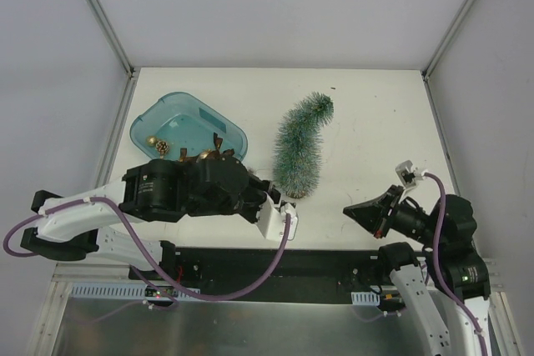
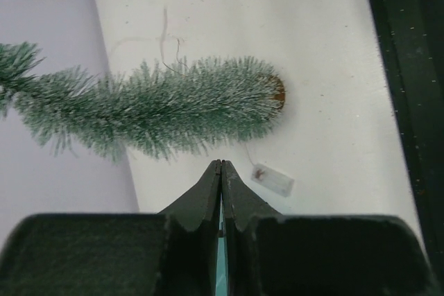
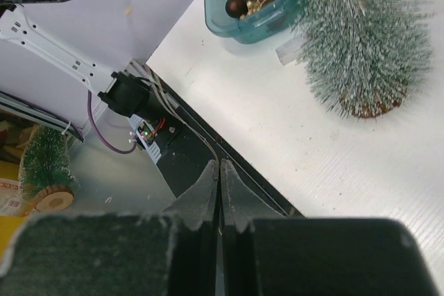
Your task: Decorate the small christmas tree
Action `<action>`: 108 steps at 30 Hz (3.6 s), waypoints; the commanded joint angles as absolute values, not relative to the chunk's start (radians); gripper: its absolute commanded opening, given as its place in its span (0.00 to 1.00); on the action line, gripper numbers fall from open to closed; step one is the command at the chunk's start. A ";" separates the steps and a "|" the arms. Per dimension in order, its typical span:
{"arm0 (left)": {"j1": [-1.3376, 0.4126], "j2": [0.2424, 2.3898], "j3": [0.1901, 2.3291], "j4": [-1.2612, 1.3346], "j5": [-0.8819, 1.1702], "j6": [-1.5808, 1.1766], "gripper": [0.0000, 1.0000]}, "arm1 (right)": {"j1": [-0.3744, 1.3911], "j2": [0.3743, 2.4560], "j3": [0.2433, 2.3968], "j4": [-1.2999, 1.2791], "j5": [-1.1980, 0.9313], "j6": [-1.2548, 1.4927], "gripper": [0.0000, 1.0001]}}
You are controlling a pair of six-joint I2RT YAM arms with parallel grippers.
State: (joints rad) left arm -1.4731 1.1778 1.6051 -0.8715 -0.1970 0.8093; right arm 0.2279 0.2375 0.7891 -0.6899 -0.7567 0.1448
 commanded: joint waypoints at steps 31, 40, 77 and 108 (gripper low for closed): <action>-1.428 1.282 1.331 -0.666 0.066 0.224 0.66 | 0.805 0.328 0.428 0.118 -0.287 0.578 0.01; -1.293 1.354 1.341 -0.628 0.210 0.015 0.88 | 1.005 0.294 0.262 0.400 0.050 0.595 0.01; -1.206 1.108 0.999 -0.643 0.344 0.348 0.00 | 1.394 0.221 0.248 0.255 0.508 0.574 0.01; -1.187 0.623 0.739 -0.902 -0.054 0.778 0.00 | 1.396 0.186 0.541 -0.492 0.395 0.629 0.79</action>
State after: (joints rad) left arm -1.1957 0.6502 0.7681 -0.8356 0.0162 0.7460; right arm 1.3956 0.2489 0.4126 -0.3790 0.3359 0.6811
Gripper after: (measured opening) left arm 0.002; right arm 0.797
